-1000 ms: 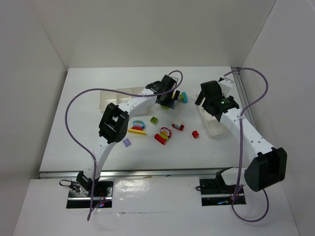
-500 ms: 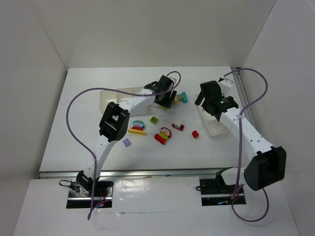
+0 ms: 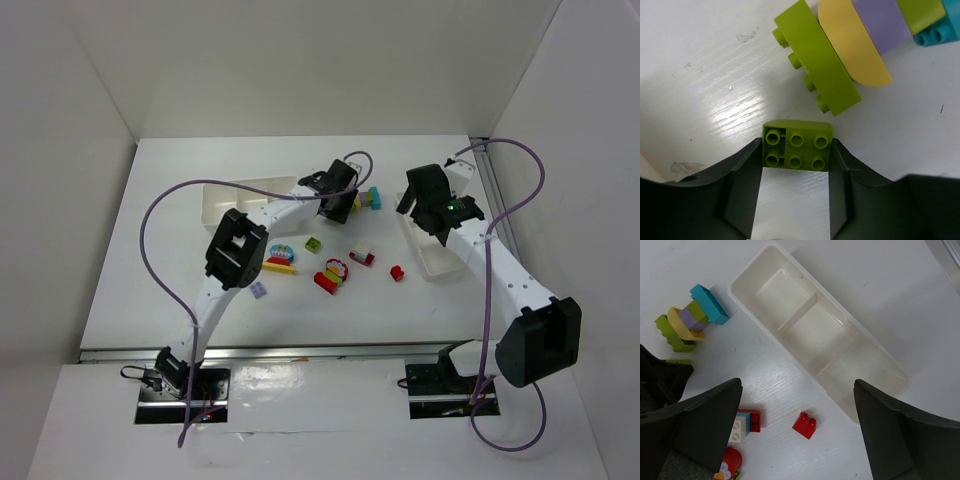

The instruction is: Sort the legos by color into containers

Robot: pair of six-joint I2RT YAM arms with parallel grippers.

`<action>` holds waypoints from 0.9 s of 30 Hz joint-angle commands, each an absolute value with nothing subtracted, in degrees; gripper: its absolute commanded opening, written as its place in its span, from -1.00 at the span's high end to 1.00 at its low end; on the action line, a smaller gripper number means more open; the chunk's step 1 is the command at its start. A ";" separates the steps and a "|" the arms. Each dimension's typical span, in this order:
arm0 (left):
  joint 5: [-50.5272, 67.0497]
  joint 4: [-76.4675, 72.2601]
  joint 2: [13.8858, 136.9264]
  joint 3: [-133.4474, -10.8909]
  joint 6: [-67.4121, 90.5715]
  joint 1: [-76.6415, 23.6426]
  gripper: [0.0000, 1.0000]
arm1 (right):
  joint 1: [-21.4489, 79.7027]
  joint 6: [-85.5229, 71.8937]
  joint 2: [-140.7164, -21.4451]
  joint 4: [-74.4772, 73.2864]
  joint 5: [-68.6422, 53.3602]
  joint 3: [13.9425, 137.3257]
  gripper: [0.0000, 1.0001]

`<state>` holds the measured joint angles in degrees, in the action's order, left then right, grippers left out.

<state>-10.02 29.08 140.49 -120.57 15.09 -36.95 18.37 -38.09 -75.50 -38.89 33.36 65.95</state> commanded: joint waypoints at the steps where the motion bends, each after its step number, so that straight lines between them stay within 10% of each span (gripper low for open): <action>1: -10.99 29.44 136.24 -118.49 14.85 -37.27 -0.01 | 18.02 -39.02 -75.06 -40.87 35.95 65.92 -1.00; 7: -11.51 31.11 125.79 -115.40 14.24 -37.79 0.36 | 18.02 -39.02 -75.06 -40.87 37.09 66.62 -1.00; 27: -13.19 37.35 113.11 -104.85 24.26 -25.67 0.18 | 18.02 -39.02 -75.59 -38.41 34.80 68.91 -1.00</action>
